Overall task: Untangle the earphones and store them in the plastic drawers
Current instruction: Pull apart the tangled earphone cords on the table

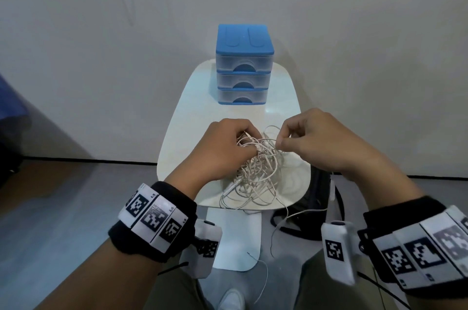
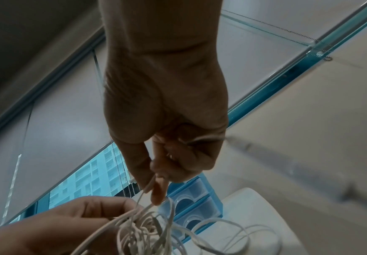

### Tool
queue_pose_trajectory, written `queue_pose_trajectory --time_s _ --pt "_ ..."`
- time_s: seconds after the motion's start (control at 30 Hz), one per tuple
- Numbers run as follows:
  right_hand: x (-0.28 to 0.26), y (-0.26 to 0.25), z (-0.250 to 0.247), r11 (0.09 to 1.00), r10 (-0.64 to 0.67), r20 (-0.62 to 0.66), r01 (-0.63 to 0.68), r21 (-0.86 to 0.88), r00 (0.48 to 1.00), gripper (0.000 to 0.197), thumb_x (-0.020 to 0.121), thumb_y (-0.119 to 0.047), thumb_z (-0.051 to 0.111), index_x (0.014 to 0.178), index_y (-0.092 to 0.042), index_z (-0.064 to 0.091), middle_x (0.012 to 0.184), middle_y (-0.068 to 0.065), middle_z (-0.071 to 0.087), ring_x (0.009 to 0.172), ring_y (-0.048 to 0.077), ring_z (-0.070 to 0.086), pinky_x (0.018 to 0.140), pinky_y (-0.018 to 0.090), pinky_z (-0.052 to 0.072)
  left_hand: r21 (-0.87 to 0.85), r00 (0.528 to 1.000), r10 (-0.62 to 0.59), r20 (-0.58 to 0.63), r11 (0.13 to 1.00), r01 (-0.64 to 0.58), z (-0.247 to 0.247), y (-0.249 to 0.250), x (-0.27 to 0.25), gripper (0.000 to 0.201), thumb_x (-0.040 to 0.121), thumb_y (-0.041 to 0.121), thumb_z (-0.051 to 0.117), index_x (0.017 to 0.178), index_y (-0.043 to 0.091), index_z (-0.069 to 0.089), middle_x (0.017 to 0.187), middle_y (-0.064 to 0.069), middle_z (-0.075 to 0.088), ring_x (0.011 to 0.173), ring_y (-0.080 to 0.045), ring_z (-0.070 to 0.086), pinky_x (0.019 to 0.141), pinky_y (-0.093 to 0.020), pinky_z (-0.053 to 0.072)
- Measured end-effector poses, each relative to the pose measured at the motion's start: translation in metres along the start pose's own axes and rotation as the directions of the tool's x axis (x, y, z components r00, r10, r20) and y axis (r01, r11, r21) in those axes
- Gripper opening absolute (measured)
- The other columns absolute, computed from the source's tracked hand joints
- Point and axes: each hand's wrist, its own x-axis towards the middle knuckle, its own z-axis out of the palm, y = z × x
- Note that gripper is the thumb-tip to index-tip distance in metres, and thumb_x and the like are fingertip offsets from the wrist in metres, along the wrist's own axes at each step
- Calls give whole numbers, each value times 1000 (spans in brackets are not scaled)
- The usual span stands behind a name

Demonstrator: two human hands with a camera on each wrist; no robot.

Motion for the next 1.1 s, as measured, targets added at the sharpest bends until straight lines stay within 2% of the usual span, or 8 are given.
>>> queue_pose_trajectory --time_s 0.27,0.37,0.47,0.53,0.63,0.8,0.9,1.1 --pt "-2 4 6 997 -54 54 57 -55 997 19 88 -25 80 70 -22 73 40 -15 42 45 8 39 50 21 28 -40 998 -27 -53 999 25 -1 -2 1 19 84 7 72 91 24 76 83 11 74 75 -7 68 72 -19 51" --pt "1 6 10 991 -46 28 50 -127 999 22 92 -25 74 71 -23 68 54 -19 58 53 0 51 51 16 34 -49 999 -34 -34 998 33 -2 -1 0 17 84 12 75 92 26 76 82 12 73 71 -2 66 70 -16 50" --pt "2 4 10 993 -51 -24 49 -110 998 17 99 -22 62 83 -19 66 73 -8 67 63 5 58 58 19 41 -20 996 -21 89 1000 23 1 0 -2 24 80 24 83 99 32 71 91 11 72 75 -3 62 72 -20 52" --pt "3 2 13 999 -37 2 37 21 999 17 101 -19 57 85 -18 64 70 -6 67 58 9 60 60 28 47 27 996 -19 88 999 17 6 1 -3 28 77 24 83 100 31 68 89 9 71 75 -6 62 71 -24 51" --pt "3 4 14 985 7 10 -9 172 1000 19 101 -21 57 83 -18 62 54 -15 54 44 3 41 53 30 34 55 1000 -18 12 998 18 6 2 0 26 78 15 77 99 28 68 84 10 70 69 -3 60 67 -20 48" --pt "0 16 1 991 25 0 -25 129 1000 23 93 -28 74 78 -11 69 47 -14 43 42 5 35 53 26 26 2 1000 -20 -18 1000 20 -3 3 1 28 76 6 75 97 25 75 84 14 73 71 6 61 65 -8 44" --pt "-1 17 4 991 16 -5 -15 136 1000 24 90 -35 78 75 -15 74 47 -14 41 44 6 34 52 24 26 -54 998 -48 -34 997 46 -2 5 1 29 77 6 74 96 27 77 85 9 74 70 0 63 67 -16 51" --pt "3 16 16 982 157 -55 -151 111 986 23 88 -13 63 68 -16 75 51 -8 55 36 5 40 43 19 38 -198 984 -158 -86 970 139 2 -3 2 24 78 5 73 87 27 77 78 5 70 63 -9 59 64 -27 51"
